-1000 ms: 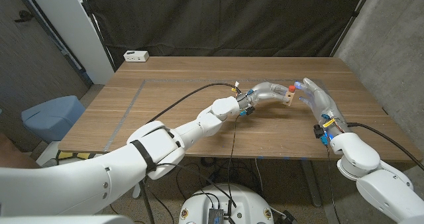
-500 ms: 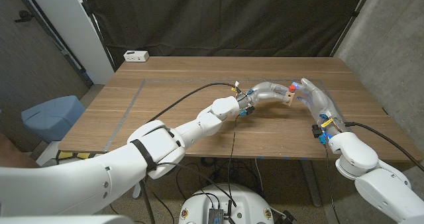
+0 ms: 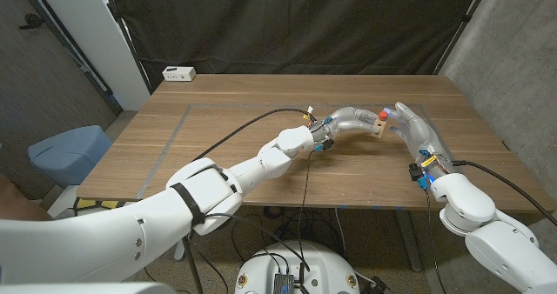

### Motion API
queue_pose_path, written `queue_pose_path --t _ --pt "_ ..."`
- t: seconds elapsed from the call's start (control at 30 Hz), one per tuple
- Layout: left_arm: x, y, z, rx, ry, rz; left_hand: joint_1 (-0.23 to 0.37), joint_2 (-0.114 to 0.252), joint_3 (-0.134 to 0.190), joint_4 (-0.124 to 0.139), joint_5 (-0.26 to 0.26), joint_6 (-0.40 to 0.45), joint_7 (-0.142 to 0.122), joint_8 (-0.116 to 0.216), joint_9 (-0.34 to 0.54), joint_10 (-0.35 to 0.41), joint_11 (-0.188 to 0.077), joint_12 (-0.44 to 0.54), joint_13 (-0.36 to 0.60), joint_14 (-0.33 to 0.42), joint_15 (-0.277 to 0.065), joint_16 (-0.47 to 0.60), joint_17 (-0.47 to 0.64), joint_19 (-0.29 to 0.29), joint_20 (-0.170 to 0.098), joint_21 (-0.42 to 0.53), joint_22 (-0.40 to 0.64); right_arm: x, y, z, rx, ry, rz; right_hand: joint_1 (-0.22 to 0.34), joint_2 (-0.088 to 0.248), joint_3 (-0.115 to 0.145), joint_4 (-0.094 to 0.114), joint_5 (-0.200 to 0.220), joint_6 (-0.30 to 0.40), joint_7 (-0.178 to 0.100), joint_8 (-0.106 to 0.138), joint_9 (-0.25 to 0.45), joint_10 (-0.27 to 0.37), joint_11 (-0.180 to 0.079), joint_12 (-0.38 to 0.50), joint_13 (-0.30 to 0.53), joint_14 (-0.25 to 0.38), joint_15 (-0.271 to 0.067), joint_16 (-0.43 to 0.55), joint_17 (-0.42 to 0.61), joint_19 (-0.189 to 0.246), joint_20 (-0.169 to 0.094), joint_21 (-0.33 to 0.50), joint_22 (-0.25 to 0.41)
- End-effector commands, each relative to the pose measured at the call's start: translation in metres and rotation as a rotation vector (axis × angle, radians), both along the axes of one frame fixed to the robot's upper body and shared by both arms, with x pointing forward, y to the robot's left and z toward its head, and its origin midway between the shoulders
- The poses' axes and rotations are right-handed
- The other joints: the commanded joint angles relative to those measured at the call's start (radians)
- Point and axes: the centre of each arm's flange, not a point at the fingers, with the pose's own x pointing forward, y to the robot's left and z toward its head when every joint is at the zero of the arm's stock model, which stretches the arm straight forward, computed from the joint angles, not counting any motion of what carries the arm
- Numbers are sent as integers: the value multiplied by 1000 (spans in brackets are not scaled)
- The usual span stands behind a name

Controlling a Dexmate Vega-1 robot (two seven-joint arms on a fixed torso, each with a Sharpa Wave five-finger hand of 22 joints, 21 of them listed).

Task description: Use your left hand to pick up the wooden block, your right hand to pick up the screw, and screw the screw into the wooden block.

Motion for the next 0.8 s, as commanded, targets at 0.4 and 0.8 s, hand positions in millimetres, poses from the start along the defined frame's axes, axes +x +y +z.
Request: queue_pose_path --t 0.4,0.8 --pt "4 2 -1 2 16 3 -60 69 60 55 5 73 14 26 5 5 0 22 5 7 -63 -3 3 5 0 6 4 0 1 -4 18 13 -18 -7 6 7 0 -1 36 7 9 3 21 -20 8 2 12 -7 11 2 13 1 9 1" --pt "5 6 -1 -2 19 4 -59 70 61 55 6 73 13 26 5 5 -2 24 7 7 -63 -3 3 5 0 6 4 -1 5 -6 24 20 -25 -5 8 10 -2 -1 61 10 12 3 49 -20 15 2 20 -13 14 1 20 1 11 1"
